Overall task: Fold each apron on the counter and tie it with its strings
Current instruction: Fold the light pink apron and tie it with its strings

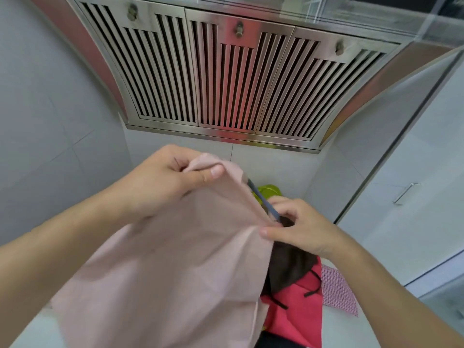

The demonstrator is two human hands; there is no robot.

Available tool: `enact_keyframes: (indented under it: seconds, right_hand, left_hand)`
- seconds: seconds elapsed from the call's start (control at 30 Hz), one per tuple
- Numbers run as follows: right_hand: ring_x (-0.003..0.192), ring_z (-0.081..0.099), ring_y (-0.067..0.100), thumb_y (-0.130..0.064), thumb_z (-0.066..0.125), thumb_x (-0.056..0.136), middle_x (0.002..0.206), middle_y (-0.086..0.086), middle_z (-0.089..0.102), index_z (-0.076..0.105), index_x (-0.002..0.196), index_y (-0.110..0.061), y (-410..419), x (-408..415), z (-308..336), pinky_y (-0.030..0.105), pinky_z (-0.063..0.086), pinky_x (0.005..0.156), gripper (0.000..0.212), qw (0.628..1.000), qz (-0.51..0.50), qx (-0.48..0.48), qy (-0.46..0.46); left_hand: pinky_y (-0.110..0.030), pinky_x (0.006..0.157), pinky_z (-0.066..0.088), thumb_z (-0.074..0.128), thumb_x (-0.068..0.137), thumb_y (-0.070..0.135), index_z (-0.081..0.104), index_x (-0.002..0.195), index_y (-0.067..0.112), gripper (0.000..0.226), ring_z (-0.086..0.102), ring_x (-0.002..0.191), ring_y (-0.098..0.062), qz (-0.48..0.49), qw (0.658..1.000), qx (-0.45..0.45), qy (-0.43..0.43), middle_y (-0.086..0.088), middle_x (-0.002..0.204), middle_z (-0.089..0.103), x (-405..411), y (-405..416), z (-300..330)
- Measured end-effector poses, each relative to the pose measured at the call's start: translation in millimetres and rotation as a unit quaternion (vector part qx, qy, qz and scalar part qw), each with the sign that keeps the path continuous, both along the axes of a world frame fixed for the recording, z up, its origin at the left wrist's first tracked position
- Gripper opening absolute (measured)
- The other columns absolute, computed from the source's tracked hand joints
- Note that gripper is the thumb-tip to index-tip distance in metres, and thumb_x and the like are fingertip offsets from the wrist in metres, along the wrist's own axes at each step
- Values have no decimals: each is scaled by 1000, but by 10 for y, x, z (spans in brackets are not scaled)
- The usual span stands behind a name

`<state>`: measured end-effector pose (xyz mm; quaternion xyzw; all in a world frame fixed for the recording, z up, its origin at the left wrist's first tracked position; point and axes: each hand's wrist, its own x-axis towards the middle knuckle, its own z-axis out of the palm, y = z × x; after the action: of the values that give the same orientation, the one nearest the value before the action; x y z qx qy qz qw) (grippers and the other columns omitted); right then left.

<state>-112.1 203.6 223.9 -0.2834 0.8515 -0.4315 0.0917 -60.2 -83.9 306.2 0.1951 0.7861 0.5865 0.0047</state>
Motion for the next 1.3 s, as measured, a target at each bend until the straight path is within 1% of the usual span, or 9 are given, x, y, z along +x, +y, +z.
enact_keyframes:
  seconds: [0.13, 0.33, 0.43, 0.57, 0.67, 0.73, 0.97, 1.1, 1.3]
  right_hand:
    - [72, 56, 14, -13, 76, 81, 72, 2, 58, 54, 78, -23, 134, -27, -289, 56, 53, 85, 24, 996, 17, 60, -67]
    - [63, 45, 1, -19, 75, 93, 67, -18, 48, 65, 121, -53, -1, -78, -403, 26, 44, 69, 45, 997, -58, 16, -54]
    - [66, 62, 2, -8, 57, 101, 72, -22, 68, 71, 85, -39, -22, -305, -290, 27, 43, 67, 37, 966, -255, 13, 41]
    - [116, 55, 37, -21, 59, 95, 121, 16, 59, 63, 119, -12, 50, -373, -18, 38, 42, 96, 26, 855, -467, 92, 207]
    - [114, 56, 28, -8, 71, 84, 116, 2, 54, 58, 114, -15, -234, -86, 123, 32, 45, 97, 34, 896, -354, 67, 259]
    - [109, 66, 22, 0, 69, 82, 111, -3, 68, 65, 112, -19, -489, 146, 251, 35, 54, 95, 36, 990, -113, -60, 60]
    - [140, 50, 40, -5, 70, 86, 150, 19, 54, 43, 154, -13, -736, 308, 102, 59, 38, 116, 74, 950, 180, -169, -193]
    - [88, 70, 41, -54, 56, 100, 120, 28, 60, 33, 160, -35, -664, 272, 155, 47, 59, 71, 67, 879, 182, -211, -388]
    - [99, 68, 1, 4, 66, 91, 106, -6, 77, 76, 104, -23, -695, 228, 179, 25, 53, 93, 31, 992, 123, 13, -38]
  left_hand:
    - [-38, 80, 61, 60, 100, 20, 78, 107, 8, 24, 75, 94, -36, 13, 994, 103, -27, -21, 105, 77, -25, -231, 129]
    - [-31, 71, 59, 69, 86, 12, 74, 114, 0, 31, 71, 86, -27, -17, 990, 120, -66, -17, 100, 73, -30, -329, 146]
    - [-29, 67, 58, 76, 79, 13, 76, 107, -1, 31, 70, 79, -28, -35, 990, 92, -99, -18, 92, 72, -8, -351, 164]
    - [-25, 63, 57, 68, 76, 10, 76, 103, -3, 31, 68, 69, -26, -42, 982, 110, -149, -16, 84, 72, 40, -336, 179]
    - [-23, 62, 57, 58, 70, 4, 80, 103, 6, 40, 69, 68, -23, -67, 976, 119, -168, -12, 83, 73, 76, -282, 213]
    - [-22, 60, 56, 52, 67, 1, 81, 100, 9, 45, 70, 66, -22, -93, 974, 124, -164, -11, 80, 73, 100, -203, 258]
    - [-21, 65, 57, 69, 83, 21, 80, 111, 17, 31, 74, 74, -13, -147, 973, 129, -121, -1, 87, 77, 140, -200, 328]
    - [-28, 73, 61, 93, 67, 28, 73, 129, 19, 65, 76, 88, -20, -135, 972, 132, -142, -9, 107, 78, 64, -398, 222]
    - [-29, 77, 61, 74, 79, 16, 76, 122, 21, 43, 73, 93, -22, -102, 978, 100, -154, -10, 113, 76, 29, -400, 227]
